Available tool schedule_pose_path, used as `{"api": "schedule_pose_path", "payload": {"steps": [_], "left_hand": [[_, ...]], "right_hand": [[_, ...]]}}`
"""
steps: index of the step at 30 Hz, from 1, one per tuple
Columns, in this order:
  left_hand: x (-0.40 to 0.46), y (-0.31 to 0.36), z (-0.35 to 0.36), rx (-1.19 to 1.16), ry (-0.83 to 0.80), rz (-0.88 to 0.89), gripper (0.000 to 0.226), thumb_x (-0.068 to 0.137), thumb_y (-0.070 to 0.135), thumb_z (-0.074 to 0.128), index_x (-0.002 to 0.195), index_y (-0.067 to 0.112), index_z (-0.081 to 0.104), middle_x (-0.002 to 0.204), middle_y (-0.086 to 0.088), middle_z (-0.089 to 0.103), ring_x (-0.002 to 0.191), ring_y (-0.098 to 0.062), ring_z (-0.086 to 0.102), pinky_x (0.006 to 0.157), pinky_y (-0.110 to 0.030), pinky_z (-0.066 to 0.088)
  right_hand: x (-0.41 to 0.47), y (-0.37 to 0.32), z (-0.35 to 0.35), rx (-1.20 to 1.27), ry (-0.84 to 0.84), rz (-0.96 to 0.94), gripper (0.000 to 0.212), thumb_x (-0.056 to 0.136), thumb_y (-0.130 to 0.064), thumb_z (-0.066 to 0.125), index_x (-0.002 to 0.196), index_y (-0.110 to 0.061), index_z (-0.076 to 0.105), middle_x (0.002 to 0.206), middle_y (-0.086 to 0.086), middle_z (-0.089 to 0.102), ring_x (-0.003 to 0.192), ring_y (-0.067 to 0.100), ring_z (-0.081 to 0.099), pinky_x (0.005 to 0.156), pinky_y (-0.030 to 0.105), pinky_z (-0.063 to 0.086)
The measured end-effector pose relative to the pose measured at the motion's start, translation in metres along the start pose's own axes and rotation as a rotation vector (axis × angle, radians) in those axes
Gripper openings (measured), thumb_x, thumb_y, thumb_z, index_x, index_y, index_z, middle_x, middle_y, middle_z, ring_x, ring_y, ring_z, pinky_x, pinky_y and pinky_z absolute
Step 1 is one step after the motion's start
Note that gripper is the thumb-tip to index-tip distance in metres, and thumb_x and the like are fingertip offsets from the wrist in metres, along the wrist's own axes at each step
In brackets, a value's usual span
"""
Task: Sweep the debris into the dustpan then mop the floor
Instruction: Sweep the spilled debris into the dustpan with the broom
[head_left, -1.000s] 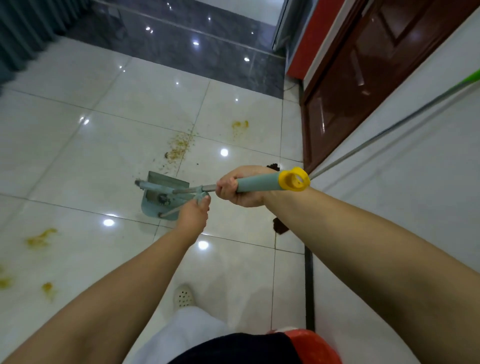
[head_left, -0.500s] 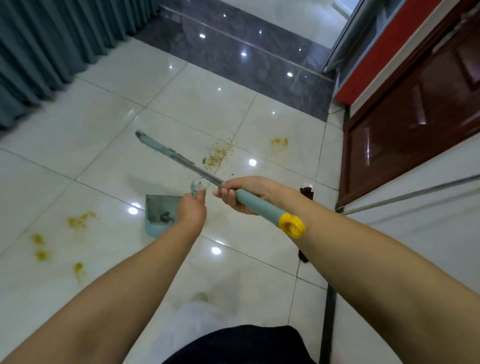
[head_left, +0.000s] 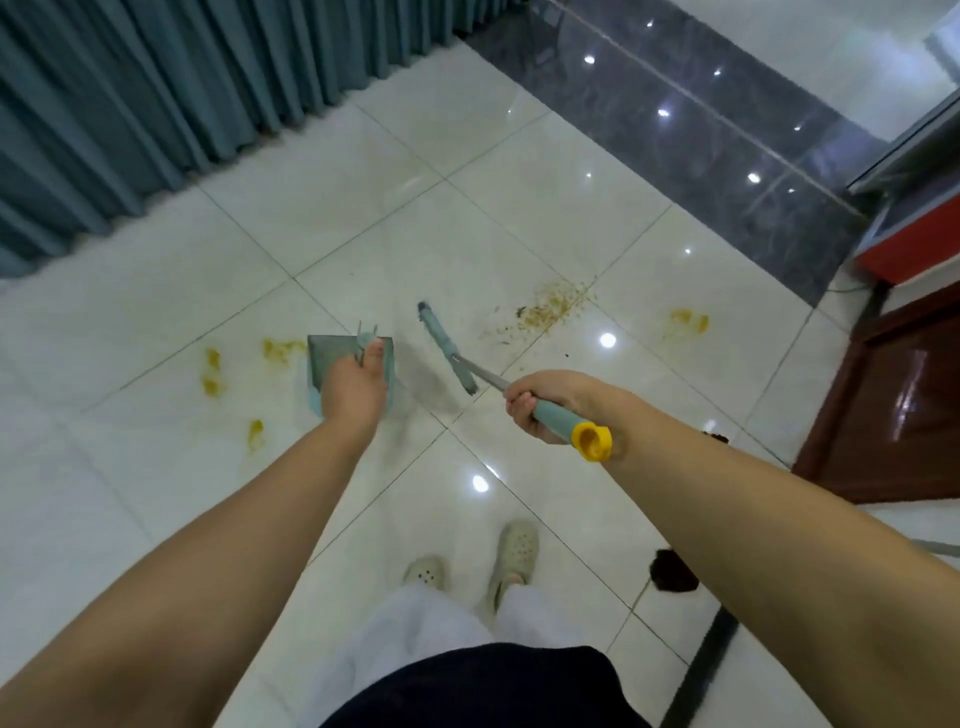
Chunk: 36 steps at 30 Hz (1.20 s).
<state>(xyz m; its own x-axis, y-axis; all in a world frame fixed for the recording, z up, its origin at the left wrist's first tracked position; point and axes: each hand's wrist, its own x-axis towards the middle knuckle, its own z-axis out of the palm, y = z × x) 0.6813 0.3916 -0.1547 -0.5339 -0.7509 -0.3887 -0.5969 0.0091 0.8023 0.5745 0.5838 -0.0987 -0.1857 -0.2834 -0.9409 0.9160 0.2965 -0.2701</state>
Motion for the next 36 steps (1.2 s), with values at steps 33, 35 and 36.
{"api": "schedule_pose_path", "payload": {"steps": [33, 35, 36], "left_hand": [[0.005, -0.03, -0.008, -0.285, 0.655, -0.306, 0.047, 0.076, 0.063, 0.04, 0.063, 0.019, 0.05, 0.061, -0.006, 0.05, 0.057, -0.023, 0.046, 0.061, -0.039, 0.039], [0.007, -0.024, 0.002, -0.246, 0.627, -0.301, 0.041, 0.076, 0.064, 0.04, 0.065, 0.025, 0.048, 0.072, -0.009, 0.052, 0.068, -0.024, 0.049, 0.066, -0.04, 0.04], [0.009, -0.02, 0.005, -0.233, 0.613, -0.296, 0.04, 0.076, 0.064, 0.04, 0.064, 0.027, 0.047, 0.073, -0.008, 0.052, 0.07, -0.025, 0.049, 0.067, -0.04, 0.041]], "right_hand": [[0.147, -0.051, -0.005, 0.016, -0.109, 0.362, 0.014, 0.093, 0.005, 0.041, 0.107, 0.007, 0.044, 0.092, 0.023, 0.045, 0.039, 0.013, 0.044, 0.032, 0.015, 0.041], [0.147, -0.068, -0.024, 0.076, -0.069, 0.328, 0.013, 0.093, 0.005, 0.042, 0.105, 0.007, 0.045, 0.094, 0.025, 0.046, 0.046, 0.01, 0.042, 0.033, 0.013, 0.041], [0.147, -0.077, -0.034, 0.104, -0.051, 0.313, 0.012, 0.093, 0.005, 0.042, 0.104, 0.007, 0.045, 0.095, 0.026, 0.045, 0.048, 0.01, 0.041, 0.035, 0.013, 0.041]]}}
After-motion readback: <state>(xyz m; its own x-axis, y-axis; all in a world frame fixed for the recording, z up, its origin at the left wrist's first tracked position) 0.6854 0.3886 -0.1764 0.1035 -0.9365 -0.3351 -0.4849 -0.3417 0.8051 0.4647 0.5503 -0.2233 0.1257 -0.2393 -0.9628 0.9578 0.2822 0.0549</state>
